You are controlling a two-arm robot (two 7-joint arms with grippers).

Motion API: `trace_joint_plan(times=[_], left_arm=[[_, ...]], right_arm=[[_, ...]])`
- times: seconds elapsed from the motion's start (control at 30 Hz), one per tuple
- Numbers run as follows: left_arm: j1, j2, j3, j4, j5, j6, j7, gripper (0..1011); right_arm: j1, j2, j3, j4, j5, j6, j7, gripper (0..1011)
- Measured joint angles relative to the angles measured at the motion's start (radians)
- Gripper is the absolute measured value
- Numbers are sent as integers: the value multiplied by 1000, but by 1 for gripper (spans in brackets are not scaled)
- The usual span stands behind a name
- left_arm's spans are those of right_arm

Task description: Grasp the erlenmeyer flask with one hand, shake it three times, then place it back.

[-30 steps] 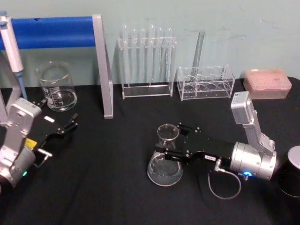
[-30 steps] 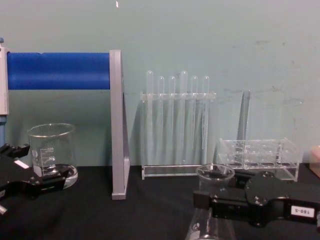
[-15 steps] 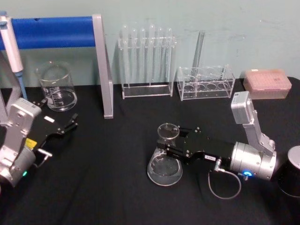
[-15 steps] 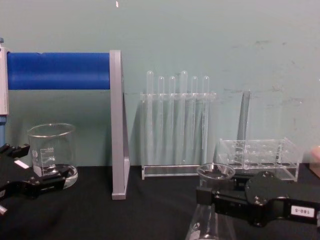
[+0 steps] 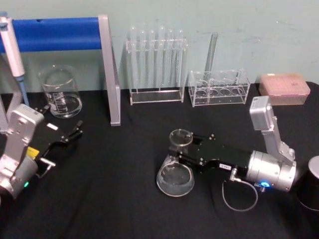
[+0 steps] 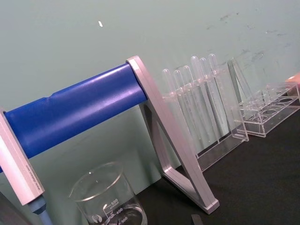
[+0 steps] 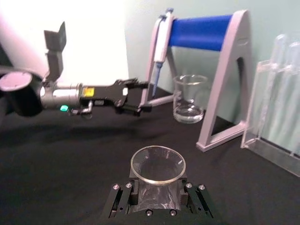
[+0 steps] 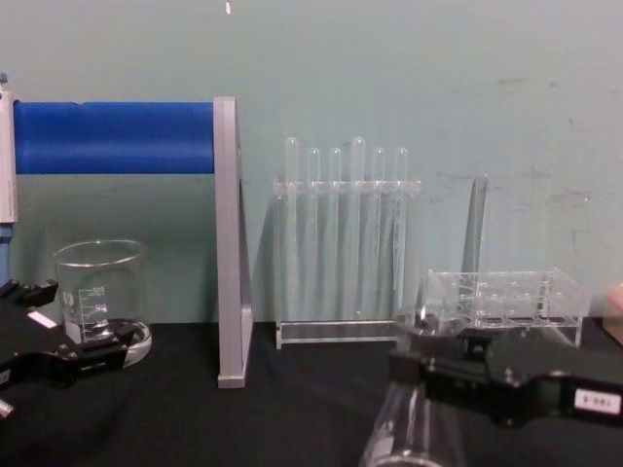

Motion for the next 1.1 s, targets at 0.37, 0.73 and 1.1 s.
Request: trace_joint_plan(times=[0.37,0.73,1.1], left_arm=[[0,0,0,0,0,0,0,1001],[0,0,0,0,0,0,0,1001],[0,0,0,0,0,0,0,1001]], right_arm=[[-63,14,101,-107,56,38,-163,449],[-143,22,222,-231,-5,63,-406,449],[-183,22,282,-266,-34,79,-456,449]])
